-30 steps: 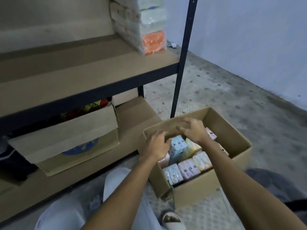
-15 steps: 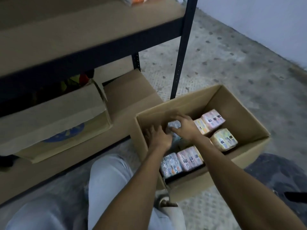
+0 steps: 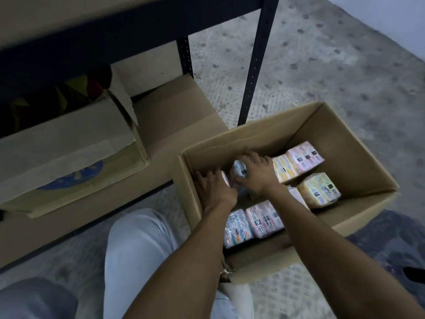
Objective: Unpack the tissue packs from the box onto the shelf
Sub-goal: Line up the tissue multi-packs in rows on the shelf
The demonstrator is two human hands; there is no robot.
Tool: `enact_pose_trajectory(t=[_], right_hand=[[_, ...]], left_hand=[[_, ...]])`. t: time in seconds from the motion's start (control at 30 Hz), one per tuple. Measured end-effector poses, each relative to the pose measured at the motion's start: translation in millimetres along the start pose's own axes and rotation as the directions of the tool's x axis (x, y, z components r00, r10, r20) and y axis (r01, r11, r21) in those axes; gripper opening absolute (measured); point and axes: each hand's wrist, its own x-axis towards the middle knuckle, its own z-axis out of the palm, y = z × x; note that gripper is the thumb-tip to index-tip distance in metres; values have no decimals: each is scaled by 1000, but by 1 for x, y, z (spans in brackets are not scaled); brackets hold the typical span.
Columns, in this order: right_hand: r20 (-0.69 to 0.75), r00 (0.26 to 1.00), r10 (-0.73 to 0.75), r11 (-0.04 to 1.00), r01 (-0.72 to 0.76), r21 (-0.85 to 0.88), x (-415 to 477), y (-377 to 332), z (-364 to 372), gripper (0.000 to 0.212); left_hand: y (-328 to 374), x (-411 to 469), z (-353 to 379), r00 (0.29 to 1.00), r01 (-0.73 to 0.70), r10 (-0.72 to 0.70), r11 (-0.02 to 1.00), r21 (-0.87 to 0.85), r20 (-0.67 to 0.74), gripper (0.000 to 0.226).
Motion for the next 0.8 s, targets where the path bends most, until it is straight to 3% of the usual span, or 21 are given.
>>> enact_pose_trajectory(t=[0.43, 0.8], right_hand=[[-13, 999, 39, 999, -40, -11, -1, 3, -8, 66], [-154, 984, 85, 992, -69, 102, -38, -3, -64, 63]], left_hand=[[2, 8, -6, 999, -31, 31, 998, -54, 13, 43], [10, -18, -48, 982, -188, 184, 974, -122, -48, 35]])
